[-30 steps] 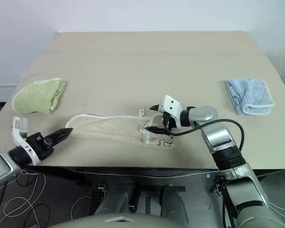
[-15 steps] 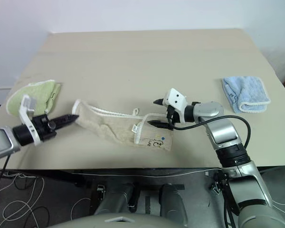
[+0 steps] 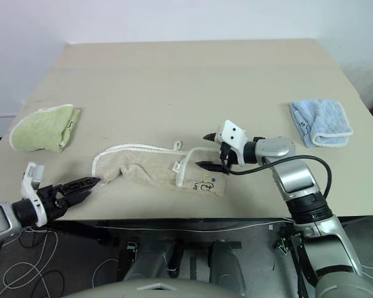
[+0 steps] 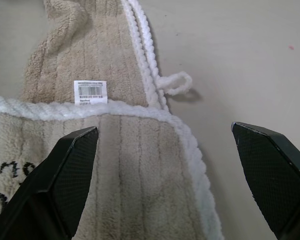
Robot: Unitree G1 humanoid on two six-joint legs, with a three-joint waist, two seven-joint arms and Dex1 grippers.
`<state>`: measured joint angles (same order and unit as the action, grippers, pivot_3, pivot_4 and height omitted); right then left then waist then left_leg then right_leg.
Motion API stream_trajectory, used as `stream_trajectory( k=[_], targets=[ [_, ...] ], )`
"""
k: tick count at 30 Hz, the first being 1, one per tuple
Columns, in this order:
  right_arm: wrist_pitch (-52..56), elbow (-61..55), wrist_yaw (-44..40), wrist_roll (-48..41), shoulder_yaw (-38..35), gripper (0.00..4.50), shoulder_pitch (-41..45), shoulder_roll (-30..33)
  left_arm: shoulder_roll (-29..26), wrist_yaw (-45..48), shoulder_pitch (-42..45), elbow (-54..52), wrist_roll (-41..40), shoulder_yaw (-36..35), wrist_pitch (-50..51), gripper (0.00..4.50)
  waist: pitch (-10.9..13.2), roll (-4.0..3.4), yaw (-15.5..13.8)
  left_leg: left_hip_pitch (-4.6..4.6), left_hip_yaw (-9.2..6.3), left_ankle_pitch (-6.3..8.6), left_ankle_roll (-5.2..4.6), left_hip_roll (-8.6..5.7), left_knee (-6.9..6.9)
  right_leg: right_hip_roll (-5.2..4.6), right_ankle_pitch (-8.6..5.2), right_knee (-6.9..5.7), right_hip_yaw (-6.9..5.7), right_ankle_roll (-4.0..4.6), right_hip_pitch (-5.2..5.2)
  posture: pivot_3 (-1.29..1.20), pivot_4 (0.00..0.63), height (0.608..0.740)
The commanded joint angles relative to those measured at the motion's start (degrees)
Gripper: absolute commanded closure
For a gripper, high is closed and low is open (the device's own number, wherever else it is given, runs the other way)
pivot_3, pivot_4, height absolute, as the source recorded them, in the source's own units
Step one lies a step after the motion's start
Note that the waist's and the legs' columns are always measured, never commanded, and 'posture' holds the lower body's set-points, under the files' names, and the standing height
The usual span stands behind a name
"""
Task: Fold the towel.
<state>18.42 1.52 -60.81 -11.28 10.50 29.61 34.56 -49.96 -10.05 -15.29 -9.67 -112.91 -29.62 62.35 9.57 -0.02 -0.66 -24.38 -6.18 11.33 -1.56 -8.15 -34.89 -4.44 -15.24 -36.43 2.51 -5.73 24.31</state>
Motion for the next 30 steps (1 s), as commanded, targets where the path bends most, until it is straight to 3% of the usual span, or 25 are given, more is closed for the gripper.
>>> stream_trajectory(
  k=[1,5,15,30],
  targets=[
    [-1.5,-0.2,-0.5,0.3,0.0,0.00,1.1,-0.1,1.2,1.0,-1.9,-2.0,-0.1,-3.3,-0.9,0.03,0.0,0.00,0.0,0.00,0.00,0.00,0.00,0.00,0.00,0.00,0.00,0.00,0.00,0.00,0.00,0.00,0.150,0.740],
    [-2.7,1.0,-0.6,1.1,0.8,0.00,1.7,-0.6,4.7,0.2,-2.6,-4.7,-0.1,-3.2,-2.0,0.03,0.0,0.02,0.0,0.01,0.00,0.00,-0.01,0.00,-0.05,-0.01,0.00,0.02,0.00,0.01,-0.07,0.00,0.150,0.740],
    [-5.2,3.0,-1.0,3.3,2.1,0.00,2.4,-0.9,23.1,-9.9,3.5,-10.6,-0.1,-0.1,-9.7,0.03,0.0,0.05,-0.1,0.01,0.00,0.00,0.00,0.00,-0.15,0.00,0.04,0.00,-0.04,-0.06,-0.11,0.00,0.150,0.740],
    [-6.2,2.1,-1.6,4.8,2.5,0.00,0.7,0.5,34.4,-20.0,6.4,-11.5,-0.1,-0.4,-11.2,0.03,-0.1,0.09,-0.1,0.03,-0.01,-0.01,-0.01,0.00,-0.25,0.01,0.10,-0.03,-0.06,-0.17,-0.20,0.00,0.150,0.740]
  ],
)
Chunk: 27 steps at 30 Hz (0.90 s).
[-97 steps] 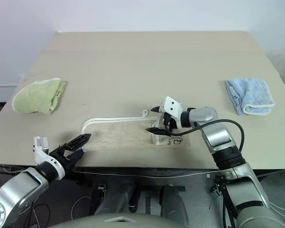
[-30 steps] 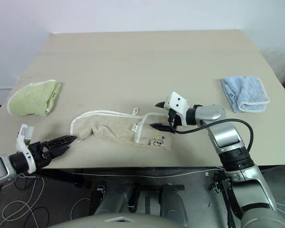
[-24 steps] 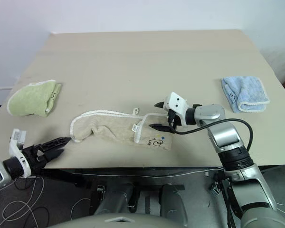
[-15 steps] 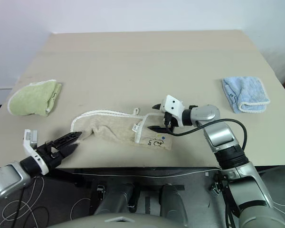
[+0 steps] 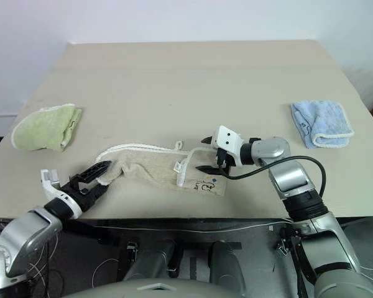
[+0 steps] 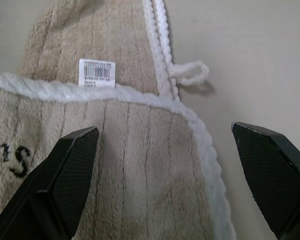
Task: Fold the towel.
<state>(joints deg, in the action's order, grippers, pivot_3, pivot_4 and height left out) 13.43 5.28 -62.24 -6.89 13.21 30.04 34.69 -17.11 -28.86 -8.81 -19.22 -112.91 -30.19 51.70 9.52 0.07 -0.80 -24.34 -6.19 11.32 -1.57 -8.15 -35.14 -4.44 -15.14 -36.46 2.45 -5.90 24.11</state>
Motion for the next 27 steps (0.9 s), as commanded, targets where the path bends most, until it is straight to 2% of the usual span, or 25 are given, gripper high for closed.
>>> stream_trajectory(
  k=[1,8,11,17,22,27],
  targets=[
    [-1.3,-1.5,-0.2,0.5,-0.2,0.00,0.3,0.4,2.1,-1.0,0.1,-2.1,-0.1,0.3,-0.5,0.03,0.0,0.00,0.0,0.01,0.00,0.00,0.00,0.00,0.00,0.00,0.00,0.00,0.00,0.00,-0.01,0.00,0.150,0.740],
    [-2.1,-0.8,-0.2,1.5,0.0,0.00,0.5,0.2,4.4,-4.9,2.2,-1.2,-0.1,-0.8,-2.4,0.03,0.0,0.03,-0.2,0.08,-0.03,0.00,0.00,0.00,-0.06,0.00,-0.06,0.00,-0.05,0.10,-0.14,0.00,0.150,0.740],
    [-2.4,-0.7,-0.2,1.8,0.2,0.00,0.5,0.1,4.4,-5.8,3.0,-0.3,-0.1,-0.8,-2.3,0.62,0.0,0.03,-0.1,0.20,-0.05,0.00,0.00,0.00,-0.06,0.00,-0.07,0.00,-0.07,0.13,-0.30,0.00,0.150,0.740],
    [-3.2,-0.2,-0.3,2.7,0.6,0.00,0.6,0.1,4.7,-5.4,5.1,0.9,-0.1,-2.2,-1.5,2.63,0.0,0.04,-0.1,0.23,-0.08,0.00,0.00,0.00,-0.06,0.00,-0.08,0.01,-0.09,0.13,-0.48,0.00,0.150,0.740],
    [-3.5,-0.3,-0.2,3.0,0.8,0.00,0.3,0.3,2.7,-2.1,4.4,1.0,-0.1,-4.1,-0.1,4.43,0.0,0.04,0.0,0.24,-0.08,0.00,0.00,0.00,-0.05,0.01,-0.08,0.03,-0.09,0.13,-0.49,0.00,0.150,0.740],
    [-4.0,0.2,0.0,3.8,0.9,0.00,0.3,0.3,-9.2,4.6,1.9,2.3,-0.1,-3.8,4.2,4.47,0.0,0.04,0.1,0.25,-0.10,0.00,0.01,0.00,-0.01,0.03,-0.09,0.02,-0.09,0.15,-0.44,0.00,0.150,0.740]
  ],
)
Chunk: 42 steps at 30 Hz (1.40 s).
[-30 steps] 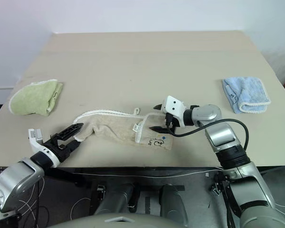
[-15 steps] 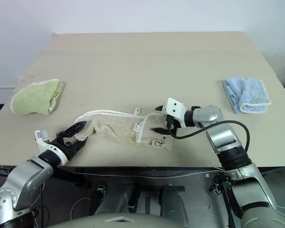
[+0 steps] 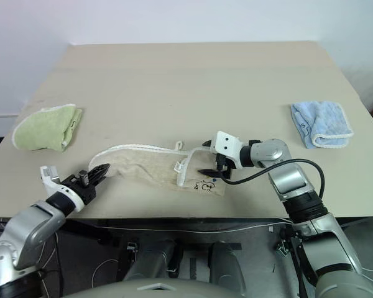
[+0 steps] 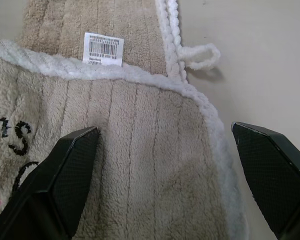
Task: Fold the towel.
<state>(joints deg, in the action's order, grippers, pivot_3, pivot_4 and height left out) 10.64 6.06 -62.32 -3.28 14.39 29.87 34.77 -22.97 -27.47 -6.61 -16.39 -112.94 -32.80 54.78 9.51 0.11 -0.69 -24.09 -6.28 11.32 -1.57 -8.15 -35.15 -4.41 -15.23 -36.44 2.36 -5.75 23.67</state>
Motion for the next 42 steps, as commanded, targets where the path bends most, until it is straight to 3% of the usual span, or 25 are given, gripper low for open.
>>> stream_trajectory(
  k=[1,5,11,19,25,34,42],
  targets=[
    [-1.2,-0.4,0.0,0.3,-0.3,0.00,0.6,0.2,-5.5,3.9,-0.6,-0.2,-0.1,-0.9,1.0,4.47,0.0,-0.01,0.0,0.02,0.00,0.00,0.00,0.00,0.02,0.00,0.00,0.01,0.01,0.00,0.08,0.00,0.150,0.740],
    [-0.6,-0.7,-0.3,-0.5,-0.8,0.00,1.0,-0.1,-11.8,6.2,2.9,1.2,-0.1,0.0,0.4,4.47,0.0,0.01,-0.2,0.06,0.00,0.01,0.00,0.00,0.02,-0.01,0.00,0.04,0.00,0.00,0.07,0.00,0.150,0.740],
    [1.6,-2.0,-0.7,-2.5,-2.3,0.00,1.4,0.1,-22.2,10.5,13.8,1.3,1.3,11.2,3.7,4.47,0.0,0.02,-0.1,0.06,-0.01,0.01,0.00,-0.01,0.04,-0.01,0.00,0.04,-0.01,-0.01,0.08,0.00,0.150,0.740],
    [6.3,-4.9,1.0,-5.9,-6.6,0.00,0.6,1.2,-28.1,26.6,26.9,4.3,6.4,24.7,14.5,4.47,0.0,0.01,0.0,-0.08,0.02,-0.03,0.06,-0.01,0.24,0.01,0.12,-0.07,0.05,-0.21,0.43,0.00,0.150,0.740],
    [10.5,-6.8,3.2,-8.8,-12.0,0.00,-0.3,2.9,-23.7,34.1,37.7,9.7,15.8,34.0,19.0,4.47,0.0,0.02,-0.2,-0.14,0.02,-0.03,0.05,-0.01,0.13,0.00,0.12,-0.11,0.04,-0.22,0.42,0.00,0.150,0.740],
    [12.9,-11.2,6.5,-9.7,-16.4,0.00,-5.5,6.3,-12.5,44.9,49.1,16.7,31.6,42.1,23.1,4.47,0.1,0.08,0.2,-0.35,0.03,-0.17,0.24,-0.02,0.12,-0.01,0.14,-0.12,0.07,-0.26,0.43,0.00,0.150,0.740],
    [14.7,-14.4,9.2,-10.3,-18.4,0.00,-9.0,7.6,-9.3,58.0,56.1,18.0,49.0,51.0,22.1,4.47,0.1,0.11,-0.1,-0.36,0.03,-0.15,0.20,-0.02,0.06,-0.02,0.13,-0.21,0.07,-0.25,0.43,0.00,0.150,0.740]
  ],
)
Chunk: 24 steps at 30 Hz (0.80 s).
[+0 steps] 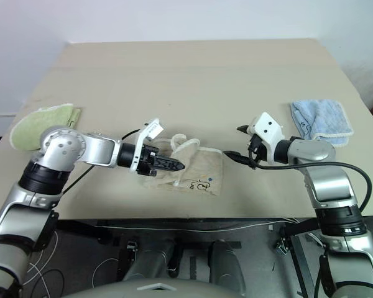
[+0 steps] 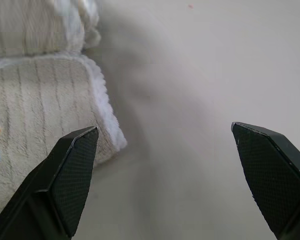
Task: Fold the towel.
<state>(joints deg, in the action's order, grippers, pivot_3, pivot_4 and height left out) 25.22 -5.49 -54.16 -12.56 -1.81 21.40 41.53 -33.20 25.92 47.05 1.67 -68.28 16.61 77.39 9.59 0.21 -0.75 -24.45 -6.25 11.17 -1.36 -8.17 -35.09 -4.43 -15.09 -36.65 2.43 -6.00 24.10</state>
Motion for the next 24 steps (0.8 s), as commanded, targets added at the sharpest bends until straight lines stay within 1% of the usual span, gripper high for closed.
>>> stream_trajectory(
  k=[1,4,6,9,10,12,14,20,24],
  targets=[
    [0.2,-3.1,1.3,-1.1,-2.3,0.00,-0.9,0.9,1.3,6.0,2.9,0.1,6.0,2.5,-0.8,4.47,0.0,0.01,0.0,0.00,0.00,0.00,-0.01,0.00,0.00,0.00,0.00,0.00,0.00,0.00,0.00,0.00,0.150,0.740],
    [0.5,-3.8,2.0,-1.0,-2.6,0.00,-1.6,1.1,2.2,10.4,3.9,-0.1,11.0,4.8,-2.9,4.47,0.0,0.02,0.0,-0.01,0.00,0.00,0.00,0.00,0.01,0.00,0.00,0.01,0.00,-0.01,0.01,0.00,0.150,0.740],
    [0.6,-4.0,2.2,-0.9,-2.7,0.00,-1.9,1.3,1.0,13.8,4.4,-2.9,16.9,9.1,-6.5,4.47,0.0,0.03,0.1,-0.01,0.00,-0.01,0.02,0.00,0.01,0.00,0.00,0.00,0.00,-0.01,0.01,0.00,0.150,0.740],
    [0.7,-4.3,2.4,-1.0,-2.9,0.00,-2.1,1.6,-0.6,18.3,5.2,-5.7,22.7,13.4,-9.5,4.47,0.0,0.03,0.1,-0.01,0.00,-0.01,0.01,0.00,0.02,0.00,0.00,0.00,0.00,-0.01,0.02,0.00,0.150,0.740],
    [0.7,-4.3,2.4,-1.0,-2.9,0.00,-2.1,1.7,-0.6,19.0,5.5,-6.0,24.3,13.8,-10.3,4.47,0.0,0.03,0.1,-0.01,0.00,0.00,0.01,0.00,0.02,0.00,0.00,0.00,0.00,-0.01,0.02,0.00,0.150,0.740],
    [-0.1,-3.8,2.4,0.1,-2.0,0.00,-2.3,2.3,-0.5,19.2,6.3,-5.3,30.3,16.1,-14.4,4.47,0.0,0.04,0.0,-0.01,0.00,0.00,0.00,0.00,0.02,0.00,0.00,0.00,0.00,-0.01,0.02,0.00,0.150,0.740],
    [-0.6,-3.6,2.6,0.7,-1.2,0.00,-2.3,2.3,-0.4,21.1,6.7,-5.1,33.3,17.0,-16.7,4.47,0.0,0.05,-0.1,-0.01,-0.01,0.05,-0.09,0.00,-0.01,-0.01,0.00,0.00,-0.01,-0.01,-0.01,0.00,0.150,0.740],
    [-0.7,-3.0,2.7,0.5,-0.2,0.00,-1.5,1.7,3.2,25.7,7.1,-5.8,34.0,15.2,-15.4,4.47,0.0,0.07,0.0,-0.02,-0.01,0.05,-0.12,0.00,-0.01,0.00,0.00,0.00,-0.02,-0.02,0.01,0.00,0.150,0.740],
    [-1.0,-2.6,2.8,0.5,0.0,0.00,-1.3,2.0,7.1,24.2,7.8,-4.9,32.4,10.8,-10.6,4.47,0.1,0.10,0.0,-0.02,-0.01,0.00,-0.22,0.00,-0.05,0.00,0.00,-0.03,-0.03,-0.03,0.00,0.00,0.150,0.740]
  ],
)
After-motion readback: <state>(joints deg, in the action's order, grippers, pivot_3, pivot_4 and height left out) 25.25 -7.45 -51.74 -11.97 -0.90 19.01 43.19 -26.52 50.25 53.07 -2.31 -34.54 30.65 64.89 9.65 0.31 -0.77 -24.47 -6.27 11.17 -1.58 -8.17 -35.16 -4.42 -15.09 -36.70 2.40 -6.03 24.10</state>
